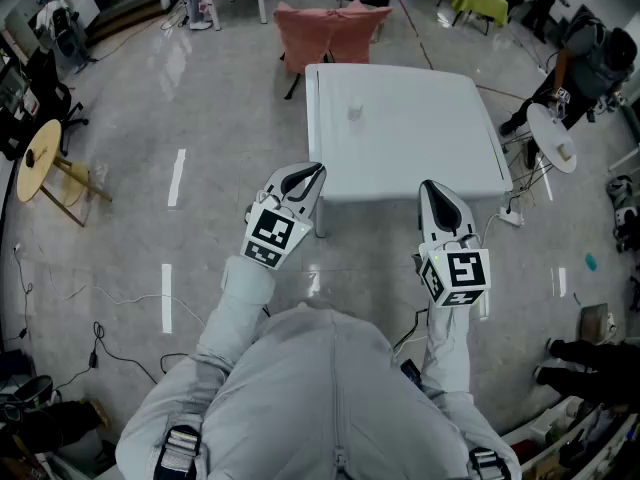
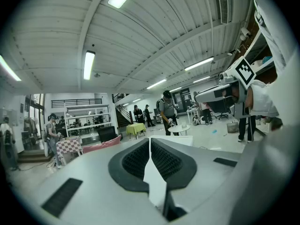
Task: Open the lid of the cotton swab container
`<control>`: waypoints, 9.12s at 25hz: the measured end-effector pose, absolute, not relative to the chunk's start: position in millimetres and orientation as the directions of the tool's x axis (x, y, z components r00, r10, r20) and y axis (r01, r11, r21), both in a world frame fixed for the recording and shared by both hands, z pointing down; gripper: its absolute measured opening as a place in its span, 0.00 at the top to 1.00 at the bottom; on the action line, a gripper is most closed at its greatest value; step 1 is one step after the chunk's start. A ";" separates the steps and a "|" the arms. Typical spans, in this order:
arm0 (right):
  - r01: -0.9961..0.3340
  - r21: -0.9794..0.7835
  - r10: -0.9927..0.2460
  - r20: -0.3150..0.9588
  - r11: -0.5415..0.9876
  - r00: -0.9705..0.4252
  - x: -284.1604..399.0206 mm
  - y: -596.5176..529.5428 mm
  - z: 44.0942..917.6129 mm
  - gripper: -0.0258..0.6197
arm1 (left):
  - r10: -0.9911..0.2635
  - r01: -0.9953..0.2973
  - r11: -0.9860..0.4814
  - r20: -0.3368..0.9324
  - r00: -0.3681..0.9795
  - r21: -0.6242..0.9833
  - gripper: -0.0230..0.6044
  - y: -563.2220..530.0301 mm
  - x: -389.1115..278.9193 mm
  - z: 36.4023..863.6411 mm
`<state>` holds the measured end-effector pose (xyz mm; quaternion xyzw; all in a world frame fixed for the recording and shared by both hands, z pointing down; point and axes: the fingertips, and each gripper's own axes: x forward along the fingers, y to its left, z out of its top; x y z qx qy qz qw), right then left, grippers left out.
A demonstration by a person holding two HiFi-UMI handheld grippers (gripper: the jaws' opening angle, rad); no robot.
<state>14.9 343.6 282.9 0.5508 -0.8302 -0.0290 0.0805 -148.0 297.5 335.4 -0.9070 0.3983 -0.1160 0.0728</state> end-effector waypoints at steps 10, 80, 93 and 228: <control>-0.909 0.078 -0.910 0.115 0.408 -0.399 52.0 362.8 288.3 0.90 | -0.753 -0.721 -0.658 0.196 0.628 -0.217 0.92 317.4 -123.7 340.2; -0.851 0.036 -0.833 0.232 0.524 -0.503 91.9 -147.8 371.2 0.90 | -0.711 -0.737 -0.675 0.296 0.637 -0.033 0.91 -175.7 -64.0 439.5; -0.805 0.003 -0.772 0.287 0.593 -0.567 130.5 -187.4 386.3 0.90 | -0.724 -0.791 -0.609 0.368 0.584 0.058 0.67 -199.0 -26.9 476.3; -0.915 0.150 -0.917 0.203 0.375 -0.342 148.4 -97.1 339.0 0.90 | -0.507 -0.497 -0.855 0.438 0.742 -0.147 0.62 -141.3 6.5 432.0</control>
